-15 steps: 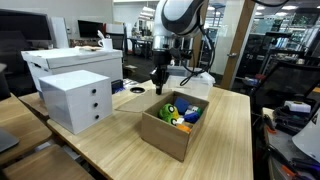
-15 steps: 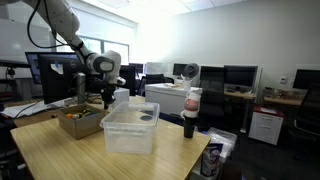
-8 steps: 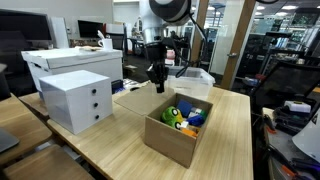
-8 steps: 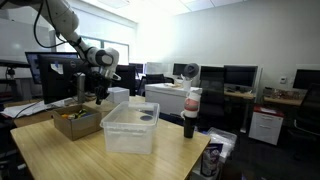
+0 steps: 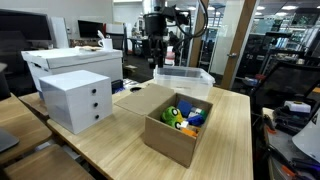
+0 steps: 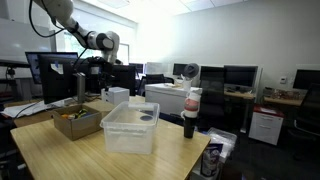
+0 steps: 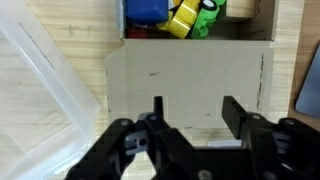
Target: Open the box completely
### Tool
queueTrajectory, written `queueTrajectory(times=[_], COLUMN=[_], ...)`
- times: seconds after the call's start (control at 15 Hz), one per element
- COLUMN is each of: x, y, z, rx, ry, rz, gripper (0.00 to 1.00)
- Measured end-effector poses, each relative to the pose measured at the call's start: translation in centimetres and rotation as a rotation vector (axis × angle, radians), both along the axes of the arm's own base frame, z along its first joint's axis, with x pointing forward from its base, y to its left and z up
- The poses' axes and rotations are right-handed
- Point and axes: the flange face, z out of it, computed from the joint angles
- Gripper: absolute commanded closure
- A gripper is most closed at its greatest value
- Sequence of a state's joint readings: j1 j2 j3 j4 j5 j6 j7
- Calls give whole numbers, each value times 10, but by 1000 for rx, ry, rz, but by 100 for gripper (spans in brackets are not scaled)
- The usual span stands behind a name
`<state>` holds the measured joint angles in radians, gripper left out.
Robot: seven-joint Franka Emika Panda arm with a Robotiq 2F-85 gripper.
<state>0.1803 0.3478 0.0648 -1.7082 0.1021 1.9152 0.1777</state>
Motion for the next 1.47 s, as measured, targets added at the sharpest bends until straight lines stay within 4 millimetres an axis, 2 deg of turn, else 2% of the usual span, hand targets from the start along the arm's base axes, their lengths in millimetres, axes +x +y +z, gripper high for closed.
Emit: queueTrajectory(times=[0.07, 0.2, 0.6, 0.73, 1.47], x=[-1, -6, -29, -35, -33], y=[-4, -10, -18, -19, -18], z=[11, 26, 42, 46, 43], rx=[0, -4, -2, -1, -1], ry=[-18, -40, -50, -53, -49], rz=[5, 24, 65, 78, 79], gripper=[0, 0, 0, 0, 0])
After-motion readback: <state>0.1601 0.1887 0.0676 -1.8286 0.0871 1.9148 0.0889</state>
